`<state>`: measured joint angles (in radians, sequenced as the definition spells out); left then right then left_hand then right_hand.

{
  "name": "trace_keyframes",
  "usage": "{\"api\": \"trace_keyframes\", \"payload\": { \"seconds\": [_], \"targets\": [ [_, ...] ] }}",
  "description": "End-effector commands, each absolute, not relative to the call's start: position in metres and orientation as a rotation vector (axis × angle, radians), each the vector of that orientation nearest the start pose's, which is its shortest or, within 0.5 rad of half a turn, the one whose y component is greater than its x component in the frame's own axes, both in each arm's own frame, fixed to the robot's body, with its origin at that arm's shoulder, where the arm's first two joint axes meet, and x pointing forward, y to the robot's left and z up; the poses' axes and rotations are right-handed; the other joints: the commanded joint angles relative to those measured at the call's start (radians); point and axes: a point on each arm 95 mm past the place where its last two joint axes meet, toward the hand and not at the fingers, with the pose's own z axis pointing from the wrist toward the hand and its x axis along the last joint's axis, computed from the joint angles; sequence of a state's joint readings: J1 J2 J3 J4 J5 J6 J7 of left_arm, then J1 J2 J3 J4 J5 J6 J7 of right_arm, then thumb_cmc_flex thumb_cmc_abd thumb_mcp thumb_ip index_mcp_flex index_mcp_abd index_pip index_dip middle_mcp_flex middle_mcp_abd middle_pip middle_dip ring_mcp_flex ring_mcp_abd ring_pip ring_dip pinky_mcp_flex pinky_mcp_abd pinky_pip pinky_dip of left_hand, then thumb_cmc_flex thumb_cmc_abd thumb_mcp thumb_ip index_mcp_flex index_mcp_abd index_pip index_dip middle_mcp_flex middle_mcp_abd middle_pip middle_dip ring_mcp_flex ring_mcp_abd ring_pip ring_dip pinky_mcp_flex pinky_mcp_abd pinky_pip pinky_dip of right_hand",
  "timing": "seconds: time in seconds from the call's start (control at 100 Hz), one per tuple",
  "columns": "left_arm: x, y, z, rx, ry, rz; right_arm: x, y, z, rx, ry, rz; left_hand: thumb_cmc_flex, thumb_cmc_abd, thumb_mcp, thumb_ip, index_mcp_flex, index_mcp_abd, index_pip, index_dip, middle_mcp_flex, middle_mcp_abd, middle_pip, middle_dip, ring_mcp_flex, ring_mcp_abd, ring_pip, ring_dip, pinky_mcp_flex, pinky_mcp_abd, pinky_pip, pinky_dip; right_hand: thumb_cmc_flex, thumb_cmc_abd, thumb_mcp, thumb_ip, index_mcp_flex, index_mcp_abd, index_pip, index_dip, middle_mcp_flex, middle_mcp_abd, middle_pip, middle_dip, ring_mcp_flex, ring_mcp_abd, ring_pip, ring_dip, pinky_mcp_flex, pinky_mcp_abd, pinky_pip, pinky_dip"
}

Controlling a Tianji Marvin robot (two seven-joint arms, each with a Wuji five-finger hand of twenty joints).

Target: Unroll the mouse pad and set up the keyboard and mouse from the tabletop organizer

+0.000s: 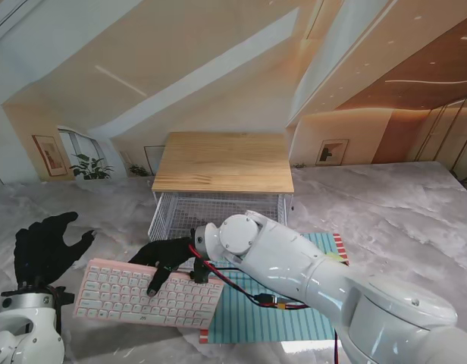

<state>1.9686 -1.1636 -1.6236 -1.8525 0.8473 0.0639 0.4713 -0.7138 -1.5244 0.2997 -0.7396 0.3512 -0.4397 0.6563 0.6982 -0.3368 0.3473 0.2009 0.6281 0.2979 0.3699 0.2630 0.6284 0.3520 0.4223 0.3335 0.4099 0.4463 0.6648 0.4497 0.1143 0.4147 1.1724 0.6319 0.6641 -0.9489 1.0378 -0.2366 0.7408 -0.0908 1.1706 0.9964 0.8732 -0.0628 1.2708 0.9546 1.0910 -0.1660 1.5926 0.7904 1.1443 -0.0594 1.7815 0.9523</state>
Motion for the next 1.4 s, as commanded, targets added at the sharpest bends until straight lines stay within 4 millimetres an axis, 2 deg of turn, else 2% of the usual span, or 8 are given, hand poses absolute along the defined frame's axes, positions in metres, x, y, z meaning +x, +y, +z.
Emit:
{"api": "trace_keyframes", "payload": {
  "seconds": [0.0, 0.14, 0.31, 0.71, 1.25, 1.39],
  "targets": [
    [0.313, 0.114, -0.276, -1.22, 0.752, -1.494, 0.447, 0.281, -0.335, -1.159, -1.764, -1.339, -0.014, 0.017, -0.018, 0.029, -0.003, 0.006, -0.014, -0.011, -0.022, -0.006, -0.01, -0.009, -0.027, 0.001, -0.005, -0.004, -0.016, -0.032, -0.005, -0.006, 0.128, 0.106, 0.11, 0.025, 0.051, -0.114, 0.036, 0.017, -0.035, 0.011, 0.02, 0.009, 0.067, -0.061, 0.009, -0.006, 0.021, -0.056, 0.128, 0.013],
    [0.312, 0.114, -0.276, -1.222, 0.751, -1.493, 0.445, 0.284, -0.341, -1.18, -1.776, -1.366, -0.014, 0.018, -0.019, 0.028, -0.003, 0.006, -0.014, -0.011, -0.026, -0.009, -0.012, -0.009, -0.027, 0.001, -0.006, -0.004, -0.018, -0.032, -0.008, -0.008, 0.12, 0.132, 0.095, 0.026, 0.01, -0.105, 0.035, 0.007, -0.053, 0.014, 0.02, -0.002, 0.067, -0.062, 0.004, -0.011, 0.025, -0.06, 0.127, 0.006],
    [0.313, 0.114, -0.276, -1.224, 0.752, -1.494, 0.442, 0.287, -0.35, -1.205, -1.789, -1.389, -0.014, 0.017, -0.018, 0.028, -0.001, 0.005, -0.014, -0.011, -0.022, -0.007, -0.011, -0.009, -0.027, 0.001, -0.006, -0.004, -0.02, -0.033, -0.01, -0.009, 0.12, 0.159, 0.065, 0.028, -0.044, -0.096, 0.054, -0.044, -0.081, 0.024, 0.027, -0.041, 0.059, -0.061, 0.0, -0.017, 0.025, -0.065, 0.132, -0.007],
    [0.314, 0.113, -0.277, -1.227, 0.755, -1.498, 0.438, 0.287, -0.352, -1.172, -1.831, -1.42, -0.015, 0.018, -0.017, 0.028, -0.003, 0.006, -0.014, -0.01, -0.021, -0.007, -0.01, -0.008, -0.029, 0.001, -0.007, -0.004, -0.02, -0.034, -0.011, -0.01, 0.123, 0.159, 0.064, 0.029, -0.047, -0.092, 0.066, -0.062, -0.082, 0.029, 0.033, -0.055, 0.058, -0.055, -0.003, -0.019, 0.026, -0.065, 0.129, -0.011],
    [0.316, 0.113, -0.276, -1.221, 0.757, -1.504, 0.435, 0.289, -0.364, -1.141, -1.902, -1.335, -0.015, 0.018, -0.018, 0.028, -0.002, 0.006, -0.014, -0.011, -0.024, -0.01, -0.012, -0.009, -0.033, 0.0, -0.01, -0.005, -0.023, -0.037, -0.013, -0.011, 0.121, 0.167, 0.061, 0.03, -0.06, -0.08, 0.067, -0.071, -0.088, 0.033, 0.032, -0.059, 0.058, -0.054, -0.003, -0.023, 0.029, -0.066, 0.128, -0.017],
    [0.316, 0.113, -0.275, -1.218, 0.758, -1.506, 0.435, 0.291, -0.368, -1.17, -1.937, -1.327, -0.013, 0.019, -0.019, 0.028, -0.006, 0.006, -0.016, -0.011, -0.029, -0.009, -0.013, -0.01, -0.04, -0.012, -0.017, -0.009, -0.033, -0.045, -0.021, -0.015, 0.119, 0.179, 0.053, 0.03, -0.08, -0.071, 0.061, -0.083, -0.101, 0.041, 0.025, -0.068, 0.051, -0.05, -0.008, -0.026, 0.027, -0.067, 0.124, -0.019]
  ]
}}
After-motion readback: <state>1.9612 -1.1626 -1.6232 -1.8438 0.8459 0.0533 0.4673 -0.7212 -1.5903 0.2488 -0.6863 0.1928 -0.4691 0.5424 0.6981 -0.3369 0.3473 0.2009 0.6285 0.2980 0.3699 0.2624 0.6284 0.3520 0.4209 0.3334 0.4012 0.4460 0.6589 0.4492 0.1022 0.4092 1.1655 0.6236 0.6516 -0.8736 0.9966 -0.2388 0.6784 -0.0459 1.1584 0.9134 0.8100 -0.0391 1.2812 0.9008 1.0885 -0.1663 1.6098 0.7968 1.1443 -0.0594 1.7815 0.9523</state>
